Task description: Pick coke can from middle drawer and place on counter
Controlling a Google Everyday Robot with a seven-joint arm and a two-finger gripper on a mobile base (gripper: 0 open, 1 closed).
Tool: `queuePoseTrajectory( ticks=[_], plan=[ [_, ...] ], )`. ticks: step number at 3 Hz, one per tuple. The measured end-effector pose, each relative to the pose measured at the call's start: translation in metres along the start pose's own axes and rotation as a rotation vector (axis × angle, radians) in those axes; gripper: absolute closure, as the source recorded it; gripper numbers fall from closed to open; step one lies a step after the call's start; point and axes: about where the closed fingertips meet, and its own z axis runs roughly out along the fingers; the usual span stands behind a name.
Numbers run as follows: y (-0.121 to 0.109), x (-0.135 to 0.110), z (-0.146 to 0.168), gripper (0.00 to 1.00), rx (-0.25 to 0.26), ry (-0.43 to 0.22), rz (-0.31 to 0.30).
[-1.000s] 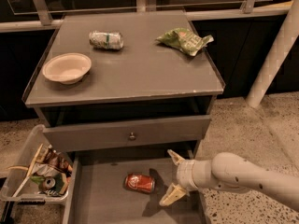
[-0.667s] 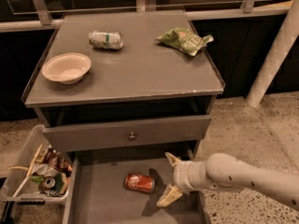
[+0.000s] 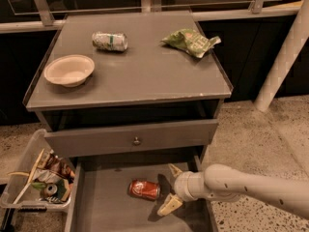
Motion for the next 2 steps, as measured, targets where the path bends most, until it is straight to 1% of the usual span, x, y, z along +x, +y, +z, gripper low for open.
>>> queuePoseTrajectory(
  ticks=[1,2],
  plan=[
    [0.003,0.016,0.026,0.0,-0.008,0.015,0.02],
    [0.0,0.029,0.048,0.0,-0.001,0.003,0.039]
  ],
)
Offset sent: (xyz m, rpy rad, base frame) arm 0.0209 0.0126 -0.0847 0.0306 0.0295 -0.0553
